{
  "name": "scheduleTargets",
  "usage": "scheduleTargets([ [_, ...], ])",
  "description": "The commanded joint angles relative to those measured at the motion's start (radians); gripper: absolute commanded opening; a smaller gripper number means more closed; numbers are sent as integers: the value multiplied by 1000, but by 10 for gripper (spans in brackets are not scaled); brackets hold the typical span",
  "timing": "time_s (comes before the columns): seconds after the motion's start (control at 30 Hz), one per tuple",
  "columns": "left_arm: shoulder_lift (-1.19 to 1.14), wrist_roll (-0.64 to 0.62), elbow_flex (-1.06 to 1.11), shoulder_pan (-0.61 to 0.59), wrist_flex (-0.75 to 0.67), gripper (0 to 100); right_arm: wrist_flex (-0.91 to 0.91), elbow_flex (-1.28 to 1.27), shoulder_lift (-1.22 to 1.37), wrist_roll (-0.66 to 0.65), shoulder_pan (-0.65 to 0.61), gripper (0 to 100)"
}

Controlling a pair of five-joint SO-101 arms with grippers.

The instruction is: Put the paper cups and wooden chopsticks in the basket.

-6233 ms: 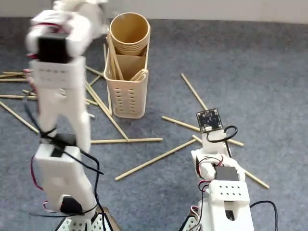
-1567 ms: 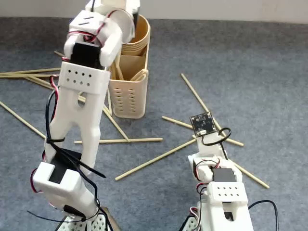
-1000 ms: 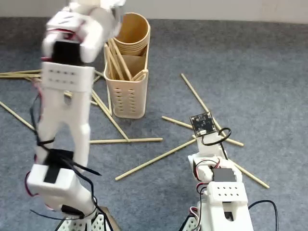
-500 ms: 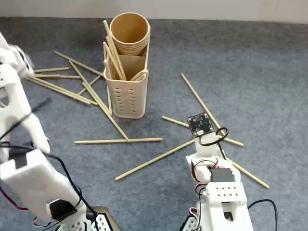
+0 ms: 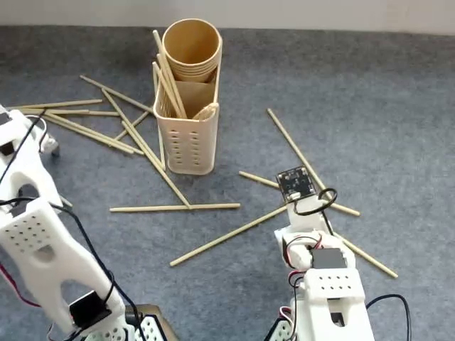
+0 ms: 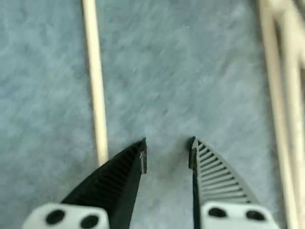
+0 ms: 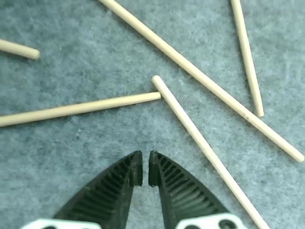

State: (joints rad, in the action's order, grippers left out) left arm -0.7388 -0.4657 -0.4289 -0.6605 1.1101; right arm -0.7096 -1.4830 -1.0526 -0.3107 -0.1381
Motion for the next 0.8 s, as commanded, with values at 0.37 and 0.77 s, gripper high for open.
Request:
scheduleTargets([
  [0.37,-27,-307,-272,196,37,168,13,5,-13,-12,-7,53],
  [0.77,-222,-267,-346,220,29,136,13,5,-13,-12,-7,53],
])
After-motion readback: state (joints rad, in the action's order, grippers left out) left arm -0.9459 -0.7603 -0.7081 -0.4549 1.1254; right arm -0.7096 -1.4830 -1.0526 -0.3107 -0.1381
